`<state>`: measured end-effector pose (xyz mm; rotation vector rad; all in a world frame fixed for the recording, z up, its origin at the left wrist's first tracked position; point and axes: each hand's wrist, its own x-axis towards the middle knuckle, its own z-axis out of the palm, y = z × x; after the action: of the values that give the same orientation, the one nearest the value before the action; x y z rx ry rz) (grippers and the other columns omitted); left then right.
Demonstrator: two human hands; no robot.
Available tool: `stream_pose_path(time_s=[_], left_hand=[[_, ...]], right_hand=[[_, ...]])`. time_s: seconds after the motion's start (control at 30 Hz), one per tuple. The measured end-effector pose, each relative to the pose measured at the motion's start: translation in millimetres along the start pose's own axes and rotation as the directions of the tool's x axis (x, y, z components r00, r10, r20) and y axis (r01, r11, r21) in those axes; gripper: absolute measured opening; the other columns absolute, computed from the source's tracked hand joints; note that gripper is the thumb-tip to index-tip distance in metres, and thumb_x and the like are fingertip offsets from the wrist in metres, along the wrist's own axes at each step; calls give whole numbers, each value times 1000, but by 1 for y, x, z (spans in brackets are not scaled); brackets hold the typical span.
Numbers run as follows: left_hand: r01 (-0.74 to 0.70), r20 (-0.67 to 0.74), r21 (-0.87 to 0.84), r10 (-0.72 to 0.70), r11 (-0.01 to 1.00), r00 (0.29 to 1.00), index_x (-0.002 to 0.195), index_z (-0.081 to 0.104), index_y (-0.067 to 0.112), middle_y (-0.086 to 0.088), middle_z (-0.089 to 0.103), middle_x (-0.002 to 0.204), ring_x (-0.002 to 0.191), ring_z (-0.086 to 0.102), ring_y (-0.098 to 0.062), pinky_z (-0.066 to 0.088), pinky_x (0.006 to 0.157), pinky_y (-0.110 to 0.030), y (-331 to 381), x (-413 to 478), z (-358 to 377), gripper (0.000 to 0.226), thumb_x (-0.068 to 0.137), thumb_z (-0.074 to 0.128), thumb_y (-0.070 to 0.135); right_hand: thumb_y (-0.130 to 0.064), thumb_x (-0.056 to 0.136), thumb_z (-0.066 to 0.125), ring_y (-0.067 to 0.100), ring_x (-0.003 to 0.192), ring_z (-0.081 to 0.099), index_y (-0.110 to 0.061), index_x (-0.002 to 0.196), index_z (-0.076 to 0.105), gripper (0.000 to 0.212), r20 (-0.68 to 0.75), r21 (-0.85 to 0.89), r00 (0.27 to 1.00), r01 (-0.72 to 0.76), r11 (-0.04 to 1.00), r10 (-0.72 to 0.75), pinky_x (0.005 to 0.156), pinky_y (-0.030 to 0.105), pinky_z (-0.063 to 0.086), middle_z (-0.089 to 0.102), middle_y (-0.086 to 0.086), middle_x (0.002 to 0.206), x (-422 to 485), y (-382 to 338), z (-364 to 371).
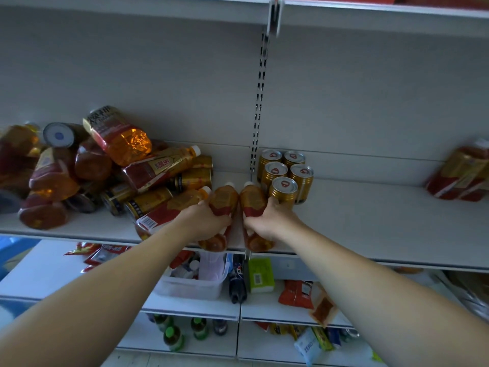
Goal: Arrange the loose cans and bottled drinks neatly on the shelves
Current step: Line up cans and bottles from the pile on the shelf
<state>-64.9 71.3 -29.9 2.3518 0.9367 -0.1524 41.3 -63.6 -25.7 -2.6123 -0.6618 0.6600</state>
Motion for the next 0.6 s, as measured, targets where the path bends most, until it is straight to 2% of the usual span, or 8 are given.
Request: stream_pose_path(time_s=[0.1, 0.17, 0.23, 0.3, 0.37, 0.43, 0.53, 0.6], left_hand=[[-3, 16, 14, 2, 1000, 1000, 121, 49, 11, -10, 64, 109, 100, 62, -24, 51, 91, -37, 3, 0, -2, 62, 84, 50, 61], [-40, 1, -12, 40, 999, 999, 117, 48, 12, -11, 63, 108, 102, 61, -26, 49, 94, -39, 6, -2, 0, 45, 91, 52, 47], [-61, -37, -95, 58, 994, 998, 120, 48, 14, -10, 63, 110, 104, 60, -26, 48, 96, -40, 2, 0, 1, 41, 91, 54, 41], [-45, -57, -253, 31, 966, 998, 121, 48, 18, -4, 63, 106, 101, 60, -24, 49, 93, -39, -7, 2, 2, 42, 88, 59, 39], [-49, -72, -394, 22, 918, 997, 129, 42, 25, 4, 60, 101, 97, 59, -19, 50, 85, -34, -13, 2, 5, 47, 87, 62, 36], [-48, -80, -488, 10, 872, 997, 126, 42, 27, 6, 62, 98, 92, 63, -17, 52, 78, -32, -17, -1, 8, 48, 85, 65, 35], [-53, -108, -589, -14, 807, 994, 118, 43, 22, 3, 64, 100, 90, 66, -17, 56, 80, -37, -19, -3, 13, 49, 79, 72, 31], [-82, -136, -611, -2, 787, 991, 119, 42, 23, 3, 62, 103, 93, 63, -15, 54, 81, -35, -19, -5, 16, 55, 76, 76, 26]], right_hand=[[-64, 79, 60, 22, 87, 61, -8, 141, 37, 87, 12, 54, 1000, -2, 999, 1, 72, 30, 48, 60, -2, 79, 5, -6, 3], [-60, 79, 62, 17, 72, 62, -11, 124, 54, 67, -12, 83, 1000, 24, 996, -23, 60, 26, 46, 61, -6, 69, 7, -4, 5], [-52, 81, 63, 15, 66, 58, -12, 113, 55, 52, -31, 139, 1000, 1, 990, 3, 56, 25, 42, 60, -5, 70, 4, 1, 4], [-50, 78, 66, 17, 72, 61, -15, 113, 50, 51, -68, 209, 997, -10, 978, 24, 66, 30, 50, 63, -2, 80, 2, 8, 6], [-48, 75, 68, 19, 76, 68, -20, 112, 51, 49, -121, 296, 993, 38, 954, -2, 76, 37, 56, 68, -2, 85, 1, 15, 12], [-43, 78, 70, 17, 74, 70, -26, 114, 50, 46, -157, 415, 986, 122, 902, -61, 77, 38, 59, 68, -4, 90, -2, 22, 19], [-39, 78, 72, 19, 97, 66, -35, 131, 41, 62, -227, 510, 962, 252, 822, -154, 87, 40, 56, 63, -5, 114, -6, 33, 25], [-31, 81, 74, 13, 110, 57, -37, 137, 36, 69, -276, 540, 938, 331, 774, -209, 94, 33, 48, 58, -10, 122, -12, 39, 27]])
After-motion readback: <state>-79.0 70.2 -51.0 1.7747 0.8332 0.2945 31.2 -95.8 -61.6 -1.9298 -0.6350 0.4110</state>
